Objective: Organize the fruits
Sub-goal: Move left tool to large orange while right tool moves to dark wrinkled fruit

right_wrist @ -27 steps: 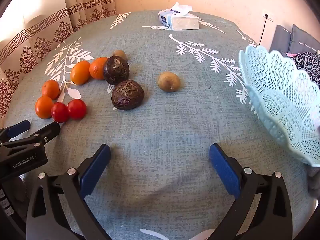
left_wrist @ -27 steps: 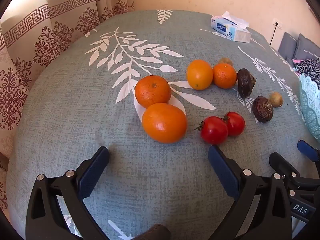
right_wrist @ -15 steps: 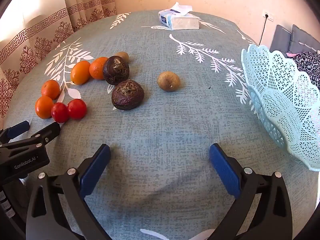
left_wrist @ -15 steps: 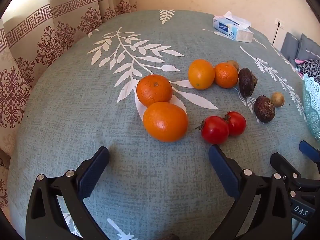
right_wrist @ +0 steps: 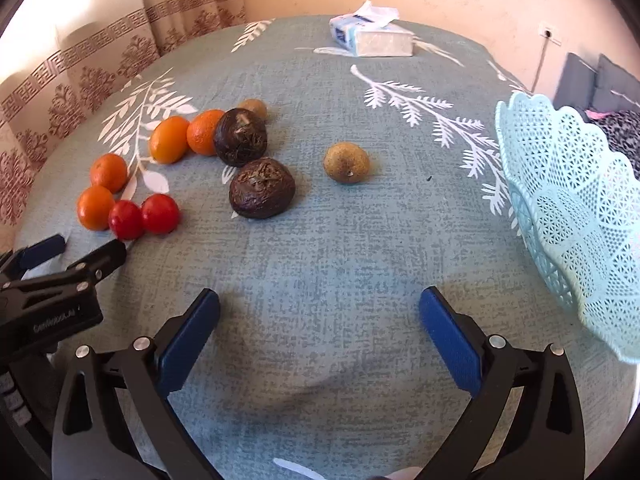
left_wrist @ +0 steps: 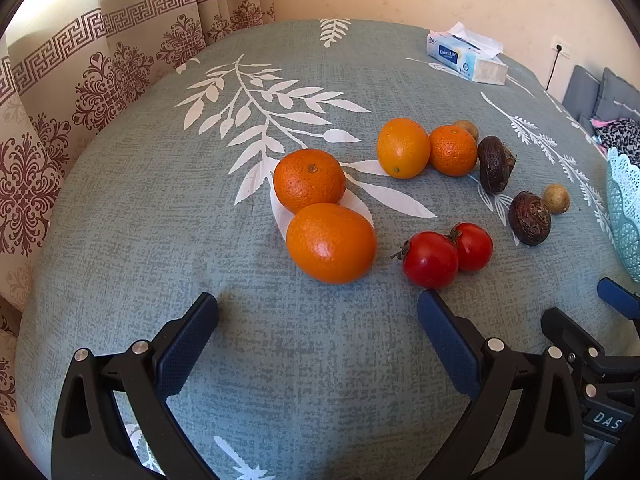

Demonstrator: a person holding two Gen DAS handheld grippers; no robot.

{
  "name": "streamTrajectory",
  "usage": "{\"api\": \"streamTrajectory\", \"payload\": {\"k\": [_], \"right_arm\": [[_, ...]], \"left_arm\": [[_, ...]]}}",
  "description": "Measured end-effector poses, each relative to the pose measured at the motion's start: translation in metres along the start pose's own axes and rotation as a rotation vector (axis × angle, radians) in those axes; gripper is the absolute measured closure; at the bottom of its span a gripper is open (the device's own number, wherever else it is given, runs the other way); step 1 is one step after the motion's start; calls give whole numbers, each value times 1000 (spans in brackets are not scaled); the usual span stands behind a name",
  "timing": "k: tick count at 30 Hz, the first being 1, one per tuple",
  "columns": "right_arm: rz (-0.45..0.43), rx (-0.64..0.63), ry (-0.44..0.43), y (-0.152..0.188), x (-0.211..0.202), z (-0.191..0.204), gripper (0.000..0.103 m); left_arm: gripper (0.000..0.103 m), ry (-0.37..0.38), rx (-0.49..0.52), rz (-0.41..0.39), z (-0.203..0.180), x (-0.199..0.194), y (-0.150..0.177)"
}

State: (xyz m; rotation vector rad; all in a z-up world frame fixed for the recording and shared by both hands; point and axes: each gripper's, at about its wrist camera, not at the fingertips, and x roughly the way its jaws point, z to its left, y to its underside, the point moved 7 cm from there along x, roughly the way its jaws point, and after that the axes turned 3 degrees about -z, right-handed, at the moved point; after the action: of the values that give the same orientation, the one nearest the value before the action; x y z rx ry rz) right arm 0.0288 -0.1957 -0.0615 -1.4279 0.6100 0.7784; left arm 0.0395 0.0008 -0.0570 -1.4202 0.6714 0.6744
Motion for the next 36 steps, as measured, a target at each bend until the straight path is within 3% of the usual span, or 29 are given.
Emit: {"api": "streamTrajectory", "payload": {"k": [15, 31, 36], "right_arm": [[44, -5, 13, -2, 5, 0, 2], [5, 15, -57, -5, -7, 10, 2], [-17, 19, -68, -10, -11, 10, 2]], "left_arm": [[5, 29, 0, 5, 1, -1, -3], [5, 79, 3, -7, -1, -2, -8], [5, 57, 9, -26, 5, -4, -14]]}}
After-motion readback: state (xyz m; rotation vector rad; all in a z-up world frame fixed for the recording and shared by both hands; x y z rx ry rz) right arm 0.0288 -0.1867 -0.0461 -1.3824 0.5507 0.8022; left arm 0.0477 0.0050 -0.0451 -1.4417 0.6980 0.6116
